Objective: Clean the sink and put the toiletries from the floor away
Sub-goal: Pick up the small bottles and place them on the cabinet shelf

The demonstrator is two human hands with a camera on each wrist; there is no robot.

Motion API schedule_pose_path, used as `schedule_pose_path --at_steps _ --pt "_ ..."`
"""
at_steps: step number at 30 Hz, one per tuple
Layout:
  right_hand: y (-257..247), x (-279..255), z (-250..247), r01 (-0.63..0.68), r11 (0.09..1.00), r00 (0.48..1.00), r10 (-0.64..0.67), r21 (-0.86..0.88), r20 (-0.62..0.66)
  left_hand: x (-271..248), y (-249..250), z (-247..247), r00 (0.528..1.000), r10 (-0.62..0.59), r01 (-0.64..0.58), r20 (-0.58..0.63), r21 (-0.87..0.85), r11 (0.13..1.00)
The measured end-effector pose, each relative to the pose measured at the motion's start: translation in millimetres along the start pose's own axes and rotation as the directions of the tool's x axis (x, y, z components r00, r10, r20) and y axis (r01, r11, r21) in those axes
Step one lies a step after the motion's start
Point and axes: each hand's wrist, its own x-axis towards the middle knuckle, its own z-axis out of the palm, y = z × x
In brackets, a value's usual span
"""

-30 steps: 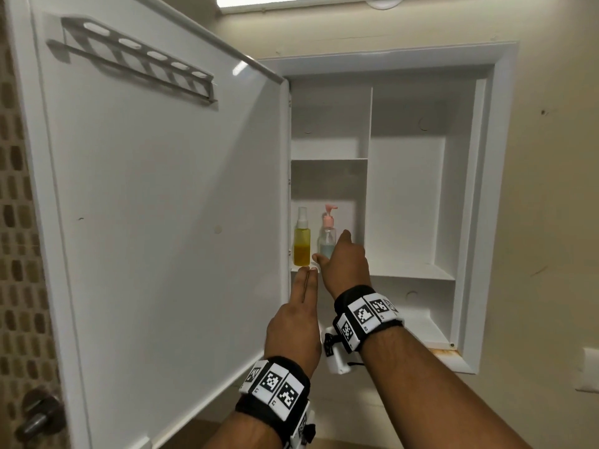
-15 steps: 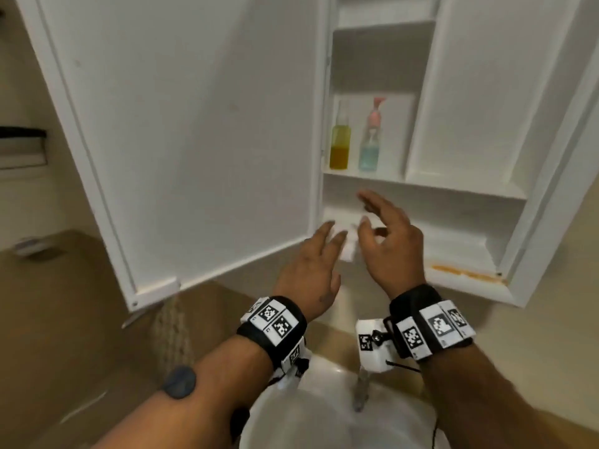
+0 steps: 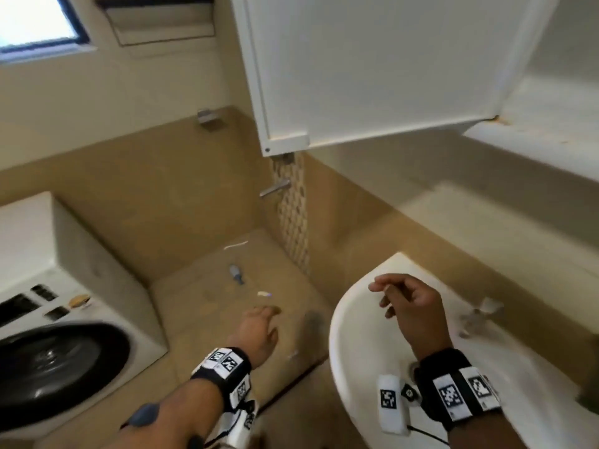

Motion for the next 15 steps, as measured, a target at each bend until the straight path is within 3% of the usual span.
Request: schedule_pose_path --at_steps 3,6,11,15 --pt "28 -16 31 -0.165 0.986 0.983 0.162 0.033 0.081 -34 -70 11 0.969 -0.243 0.244 0.049 -0.023 0.969" --pt "38 -26 59 -0.277 0.961 0.948 0.271 0.010 0.167 -58 -122 13 0.916 -0.392 0.392 0.080 0.016 0.920" --pt "36 -28 109 -0.333 0.942 0.920 0.336 -0.049 0.204 -81 -190 18 0.845 -0.523 0.524 0.116 0.025 0.852" --pt "34 -32 159 -0.385 0.920 0.900 0.393 -0.078 0.188 -101 -266 30 0.787 -0.595 0.613 0.162 -0.106 0.783"
